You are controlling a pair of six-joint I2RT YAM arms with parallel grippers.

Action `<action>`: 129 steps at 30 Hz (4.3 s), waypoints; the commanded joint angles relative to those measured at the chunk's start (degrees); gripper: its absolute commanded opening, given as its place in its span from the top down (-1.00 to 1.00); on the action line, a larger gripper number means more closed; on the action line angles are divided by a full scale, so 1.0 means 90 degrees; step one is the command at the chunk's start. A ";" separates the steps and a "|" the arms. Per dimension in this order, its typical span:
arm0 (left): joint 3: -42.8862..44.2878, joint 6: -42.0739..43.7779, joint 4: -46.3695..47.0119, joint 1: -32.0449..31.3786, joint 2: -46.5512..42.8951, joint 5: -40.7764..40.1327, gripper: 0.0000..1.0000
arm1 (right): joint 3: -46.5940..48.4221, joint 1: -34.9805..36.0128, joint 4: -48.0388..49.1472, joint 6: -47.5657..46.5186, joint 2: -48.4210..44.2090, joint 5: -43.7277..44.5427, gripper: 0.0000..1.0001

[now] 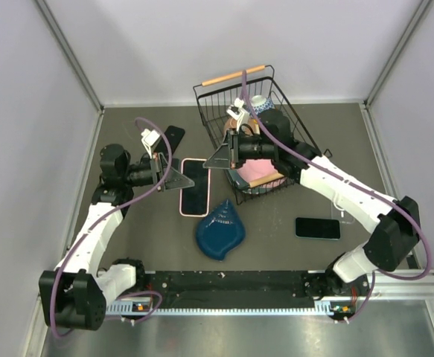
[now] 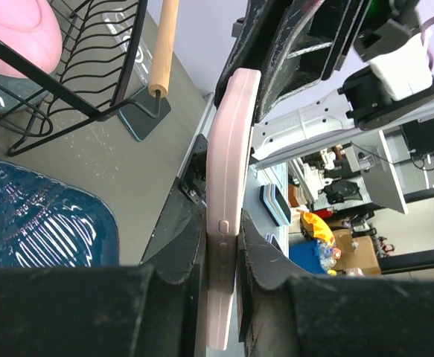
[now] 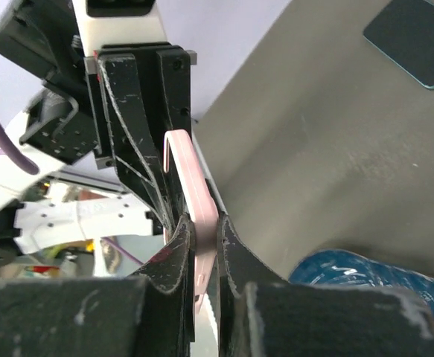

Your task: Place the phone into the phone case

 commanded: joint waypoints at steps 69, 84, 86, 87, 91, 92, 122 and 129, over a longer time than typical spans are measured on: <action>0.0949 0.2253 -0.5108 0.1634 0.3440 -0.5428 0.03 | -0.0636 0.0218 -0.1591 -0.1249 -0.3284 0.2161 -0.97; 0.1787 0.1726 -0.4893 0.1791 0.3244 -0.6551 -0.32 | -0.0655 0.0218 -0.1620 -0.1347 -0.3293 0.2298 -0.97; 0.2186 0.1347 -0.4932 0.1810 0.3536 -0.6814 -0.48 | -0.0655 0.0218 -0.1639 -0.1357 -0.3293 0.2327 -0.97; 0.2315 0.1190 -0.4952 0.1810 0.3644 -0.6864 -0.54 | -0.0655 0.0218 -0.1640 -0.1376 -0.3274 0.2356 -0.98; 0.2929 0.0233 -0.4836 0.1849 0.4278 -0.6962 -0.88 | -0.0626 0.0218 -0.1698 -0.1386 -0.3245 0.2435 -0.97; 0.3018 -0.0078 -0.4796 0.1840 0.4367 -0.6952 -0.92 | -0.0607 0.0228 -0.1717 -0.1396 -0.3235 0.2444 -0.97; 0.6681 -0.3070 -0.7227 0.1322 0.6984 -0.8632 -0.93 | -0.0157 0.0208 -0.2020 -0.1933 -0.2639 0.2854 -0.97; 0.6838 -0.3245 -0.7462 0.1302 0.7326 -0.8602 -0.93 | -0.0147 0.0218 -0.2079 -0.2031 -0.2649 0.2942 -0.97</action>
